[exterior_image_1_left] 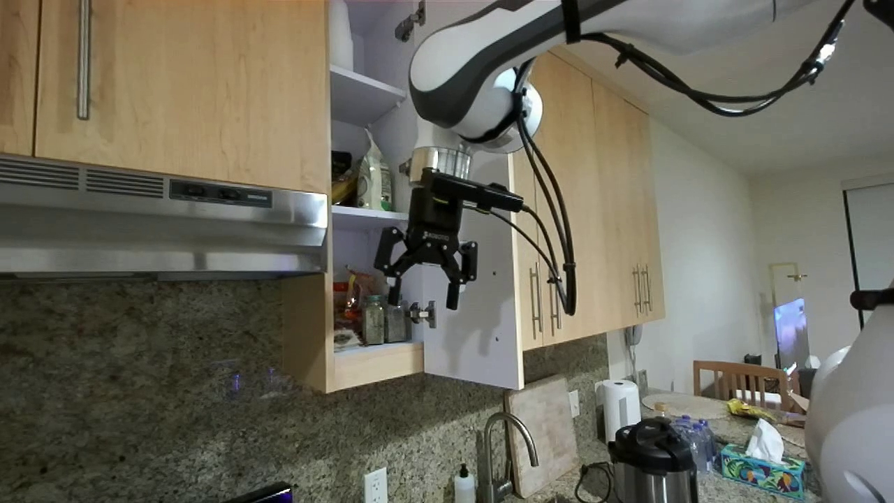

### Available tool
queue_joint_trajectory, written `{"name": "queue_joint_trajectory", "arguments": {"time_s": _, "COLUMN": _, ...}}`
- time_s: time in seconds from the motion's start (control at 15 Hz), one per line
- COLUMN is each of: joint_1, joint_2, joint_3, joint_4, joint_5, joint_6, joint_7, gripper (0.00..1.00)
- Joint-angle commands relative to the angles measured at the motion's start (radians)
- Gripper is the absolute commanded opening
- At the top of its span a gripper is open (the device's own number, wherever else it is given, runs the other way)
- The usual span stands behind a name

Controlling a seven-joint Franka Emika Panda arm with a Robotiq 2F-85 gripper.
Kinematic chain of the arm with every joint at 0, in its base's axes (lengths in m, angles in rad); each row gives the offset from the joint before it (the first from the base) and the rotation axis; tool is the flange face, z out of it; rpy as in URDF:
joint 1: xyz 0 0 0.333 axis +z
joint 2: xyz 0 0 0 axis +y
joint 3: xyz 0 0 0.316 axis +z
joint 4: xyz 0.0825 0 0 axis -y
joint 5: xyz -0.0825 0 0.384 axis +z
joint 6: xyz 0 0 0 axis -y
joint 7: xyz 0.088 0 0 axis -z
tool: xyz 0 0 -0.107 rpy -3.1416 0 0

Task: Close the cabinet door

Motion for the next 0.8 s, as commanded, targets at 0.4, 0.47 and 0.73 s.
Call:
{"name": "queue_joint_trajectory", "arguments": {"time_s": 0.4, "joint_1": -0.119, "joint_2": -0.289, "joint_3": -0.132, "joint_4": -0.124, "joint_5": -0.116, "joint_6": -0.138, "joint_7": -0.113, "gripper": 1.0}}
{"name": "queue_joint_trajectory", "arguments": {"time_s": 0.47, "joint_1": -0.133, "joint_2": -0.32, "joint_3": -0.147, "joint_4": -0.133, "joint_5": -0.141, "joint_6": -0.138, "joint_7": -0.137, "gripper": 1.0}}
{"name": "queue_joint_trajectory", "arguments": {"time_s": 0.73, "joint_1": -0.19, "joint_2": -0.414, "joint_3": -0.212, "joint_4": -0.153, "joint_5": -0.186, "joint_6": -0.094, "joint_7": -0.17, "gripper": 1.0}}
